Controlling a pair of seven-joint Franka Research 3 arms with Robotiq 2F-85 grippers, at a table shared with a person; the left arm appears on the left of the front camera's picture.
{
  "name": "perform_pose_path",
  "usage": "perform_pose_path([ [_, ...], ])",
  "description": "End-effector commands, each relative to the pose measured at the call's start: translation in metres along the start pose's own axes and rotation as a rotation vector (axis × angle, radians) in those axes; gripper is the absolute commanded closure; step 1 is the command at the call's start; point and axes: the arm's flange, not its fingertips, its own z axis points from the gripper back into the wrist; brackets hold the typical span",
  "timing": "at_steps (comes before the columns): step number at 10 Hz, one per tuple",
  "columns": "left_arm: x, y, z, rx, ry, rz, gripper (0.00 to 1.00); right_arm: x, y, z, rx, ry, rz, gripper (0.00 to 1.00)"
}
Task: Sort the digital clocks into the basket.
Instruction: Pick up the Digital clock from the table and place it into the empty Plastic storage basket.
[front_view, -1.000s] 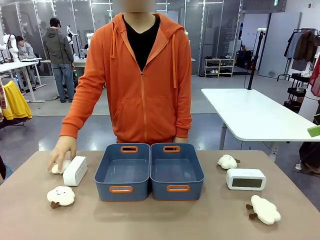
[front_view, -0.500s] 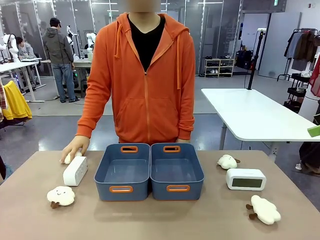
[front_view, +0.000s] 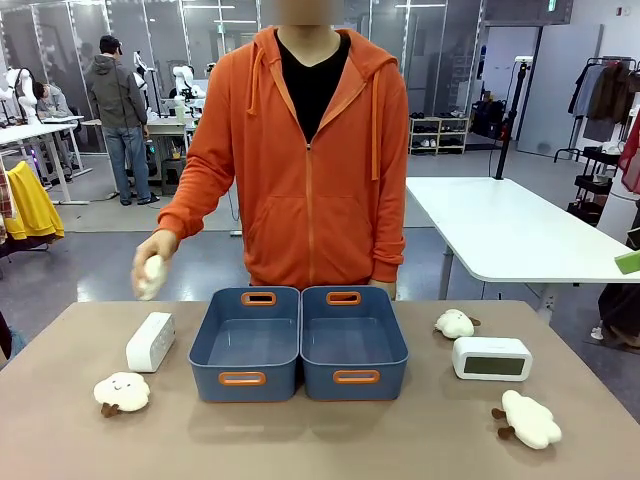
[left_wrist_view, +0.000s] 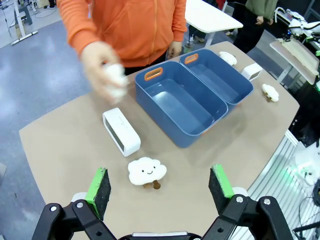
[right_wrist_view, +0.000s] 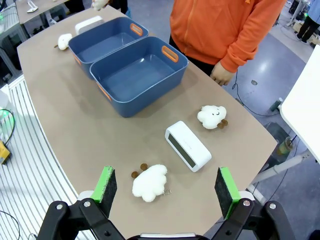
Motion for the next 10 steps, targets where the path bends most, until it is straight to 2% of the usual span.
perform_pose_path([
  [1, -0.0004, -0.0007, 0.0006, -0.002, 0.015, -0.021, 0.0, -0.0003, -0.0001, 0.0004, 0.009, -0.007, 0.016, 0.0],
  [5, -0.0004, -0.0007, 0.0006, -0.002, 0.015, -0.021, 0.0, 0.0, 0.0, 0.0, 0.0, 0.0, 0.0, 0.0],
  [10, -0.0004, -0.0007, 0.0006, -0.002, 0.015, -0.021, 0.0, 0.0022, 0.0009, -0.002, 0.024, 0.054, 0.076, 0.0],
])
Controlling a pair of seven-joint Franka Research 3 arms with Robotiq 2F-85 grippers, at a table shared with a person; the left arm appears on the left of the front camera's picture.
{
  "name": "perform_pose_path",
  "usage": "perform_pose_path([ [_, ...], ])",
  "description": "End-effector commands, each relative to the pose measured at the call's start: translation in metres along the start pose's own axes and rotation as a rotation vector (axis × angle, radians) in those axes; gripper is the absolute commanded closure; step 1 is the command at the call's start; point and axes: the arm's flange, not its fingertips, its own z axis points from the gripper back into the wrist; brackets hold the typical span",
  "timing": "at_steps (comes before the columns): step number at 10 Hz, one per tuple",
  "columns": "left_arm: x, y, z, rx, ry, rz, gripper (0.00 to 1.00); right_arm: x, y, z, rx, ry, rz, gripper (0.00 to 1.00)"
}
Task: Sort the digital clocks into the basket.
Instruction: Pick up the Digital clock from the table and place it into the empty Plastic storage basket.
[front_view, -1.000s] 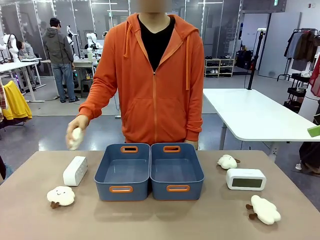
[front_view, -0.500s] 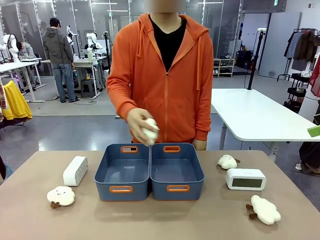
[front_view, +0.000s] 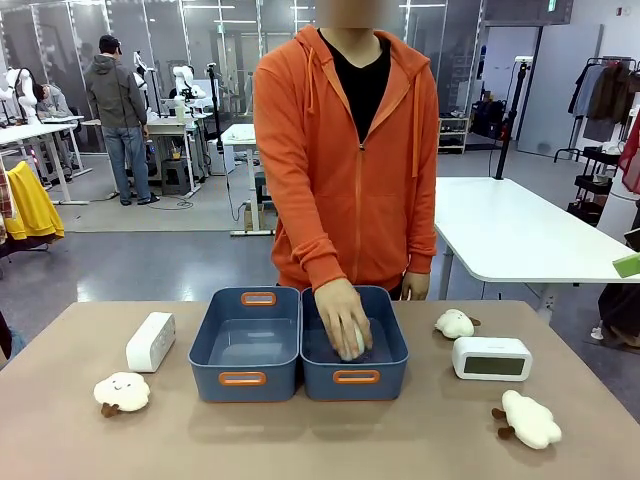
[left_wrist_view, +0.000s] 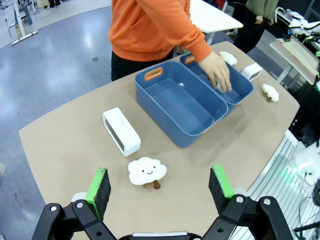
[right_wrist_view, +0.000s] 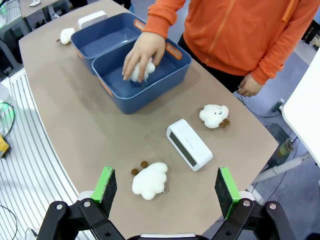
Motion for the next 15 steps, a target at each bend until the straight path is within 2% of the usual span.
perform_pose_path([
  [1, 0.0, -0.001, 0.001, -0.003, 0.015, -0.021, 0.0, 0.003, -0.001, 0.001, 0.017, 0.073, 0.084, 0.0],
  [2, 0.0, -0.001, 0.001, -0.003, 0.015, -0.021, 0.0, 0.007, -0.004, -0.001, 0.037, 0.143, 0.147, 0.0],
  [3, 0.0, -0.001, 0.001, -0.003, 0.015, -0.021, 0.0, 0.013, -0.009, -0.008, 0.108, 0.285, 0.314, 0.0],
  [4, 0.0, -0.001, 0.001, -0.003, 0.015, -0.021, 0.0, 0.023, -0.024, -0.027, 0.257, 0.341, 0.646, 0.0],
  [5, 0.0, -0.001, 0.001, -0.003, 0.015, -0.021, 0.0, 0.03, -0.032, -0.051, 0.142, 0.448, 0.724, 0.0],
  [6, 0.0, -0.001, 0.001, -0.003, 0.015, -0.021, 0.0, 0.035, -0.03, -0.068, 0.261, 0.379, 0.791, 0.0],
  [8, 0.0, -0.001, 0.001, -0.003, 0.015, -0.021, 0.0, 0.033, -0.032, -0.127, 0.33, 0.423, 0.773, 0.0],
  [10, 0.0, -0.001, 0.001, -0.003, 0.015, -0.021, 0.0, 0.022, -0.038, -0.187, 0.329, 0.522, 0.708, 0.0],
  [12, 0.0, -0.001, 0.001, -0.003, 0.015, -0.021, 0.0, 0.01, -0.043, -0.235, 0.247, 0.554, 0.732, 0.0],
  [15, 0.0, -0.001, 0.001, -0.003, 0.015, -0.021, 0.0, -0.008, -0.051, -0.28, 0.257, 0.574, 0.667, 0.0],
])
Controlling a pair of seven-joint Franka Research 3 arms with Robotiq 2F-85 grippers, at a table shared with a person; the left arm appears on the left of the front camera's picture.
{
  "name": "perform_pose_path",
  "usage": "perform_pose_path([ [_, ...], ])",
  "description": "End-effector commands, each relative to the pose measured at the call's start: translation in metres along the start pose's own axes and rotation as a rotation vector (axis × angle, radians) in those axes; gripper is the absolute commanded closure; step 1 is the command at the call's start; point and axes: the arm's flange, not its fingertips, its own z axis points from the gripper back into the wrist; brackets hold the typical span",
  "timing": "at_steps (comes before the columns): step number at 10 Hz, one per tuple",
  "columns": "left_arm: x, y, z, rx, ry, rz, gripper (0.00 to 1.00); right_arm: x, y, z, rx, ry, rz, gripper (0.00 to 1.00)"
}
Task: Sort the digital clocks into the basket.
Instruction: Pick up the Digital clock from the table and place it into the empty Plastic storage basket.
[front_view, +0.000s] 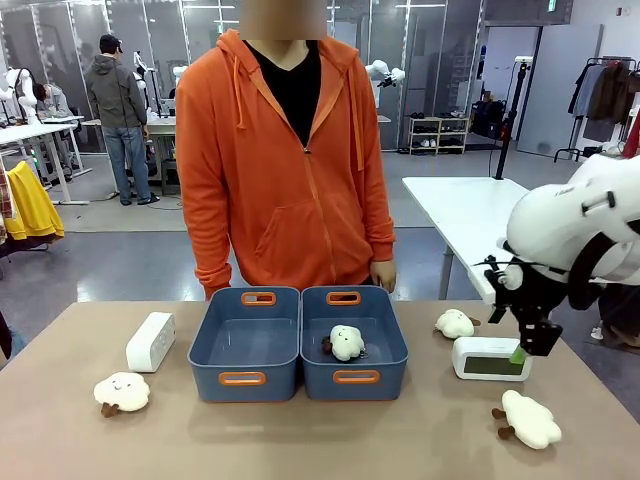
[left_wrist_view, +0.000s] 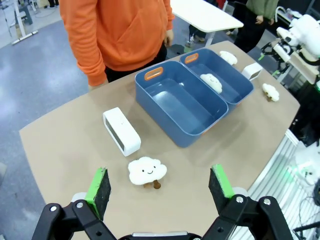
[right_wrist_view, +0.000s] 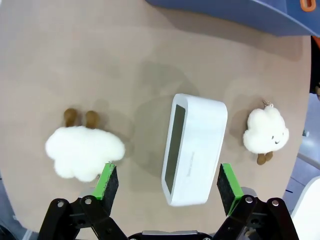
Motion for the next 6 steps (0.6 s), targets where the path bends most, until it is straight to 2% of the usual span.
perform_pose_path([
  [1, -0.001, 0.0, 0.001, -0.005, 0.013, -0.019, 0.0, 0.001, -0.011, -0.019, -0.031, 0.014, -0.067, 0.0],
  [2, -0.001, 0.0, 0.001, -0.005, 0.013, -0.019, 0.0, -0.001, -0.019, -0.029, -0.058, 0.003, -0.065, 0.0],
  [6, -0.001, 0.0, 0.001, -0.005, 0.013, -0.019, 0.0, -0.006, -0.033, -0.058, 0.0, 0.016, -0.093, 0.0],
])
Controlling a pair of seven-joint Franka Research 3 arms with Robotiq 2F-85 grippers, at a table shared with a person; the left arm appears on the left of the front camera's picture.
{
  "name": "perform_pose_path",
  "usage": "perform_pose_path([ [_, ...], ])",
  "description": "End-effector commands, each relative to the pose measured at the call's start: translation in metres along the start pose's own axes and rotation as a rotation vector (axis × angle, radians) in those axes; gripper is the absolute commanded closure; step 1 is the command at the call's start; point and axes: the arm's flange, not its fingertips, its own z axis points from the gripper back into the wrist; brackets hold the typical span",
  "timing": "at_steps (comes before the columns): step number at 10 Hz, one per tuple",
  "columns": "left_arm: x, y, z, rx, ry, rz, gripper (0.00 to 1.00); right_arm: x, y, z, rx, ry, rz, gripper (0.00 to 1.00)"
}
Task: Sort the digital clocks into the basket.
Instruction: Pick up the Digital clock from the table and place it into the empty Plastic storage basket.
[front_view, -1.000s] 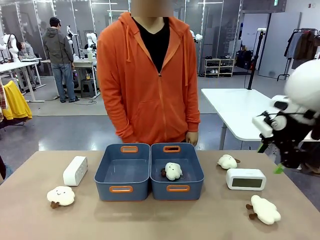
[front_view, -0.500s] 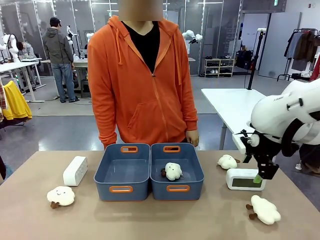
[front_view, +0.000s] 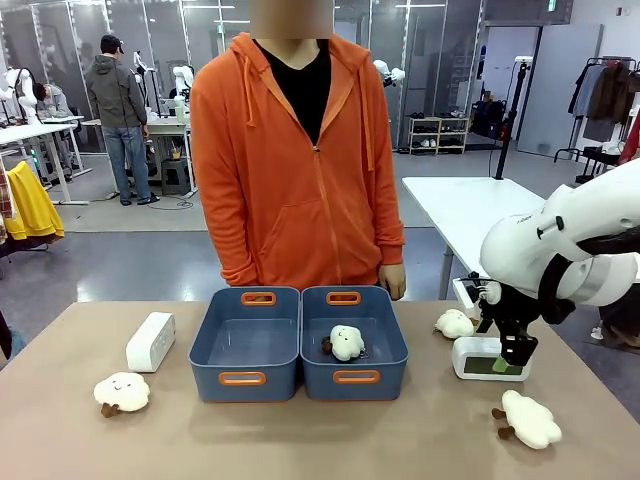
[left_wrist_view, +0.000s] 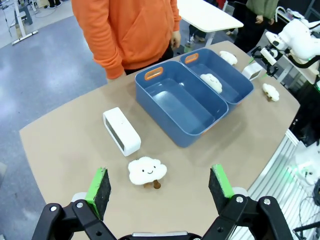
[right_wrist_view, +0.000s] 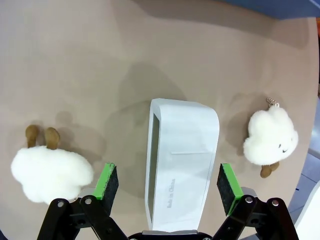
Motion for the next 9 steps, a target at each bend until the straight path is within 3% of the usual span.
perform_pose_path([
  [1, -0.001, 0.0, 0.001, -0.005, 0.012, -0.018, 0.0, -0.004, -0.016, -0.012, 0.013, -0.011, -0.06, 0.0],
  [4, -0.001, 0.0, 0.001, -0.005, 0.012, -0.018, 0.0, -0.002, -0.022, -0.017, 0.032, -0.02, -0.066, 0.0],
  [5, -0.001, 0.0, 0.001, -0.005, 0.012, -0.018, 0.0, 0.0, -0.023, -0.022, 0.047, 0.02, -0.052, 0.4],
  [6, -0.001, 0.0, 0.001, -0.005, 0.012, -0.018, 0.0, 0.001, -0.024, -0.025, 0.068, 0.029, -0.058, 0.6],
  [7, -0.001, 0.0, 0.001, -0.005, 0.012, -0.018, 0.0, 0.003, -0.025, -0.026, 0.075, 0.042, -0.06, 1.0],
  [9, -0.001, 0.0, 0.001, -0.005, 0.012, -0.018, 0.0, 0.006, -0.027, -0.027, 0.077, 0.03, -0.077, 1.0],
])
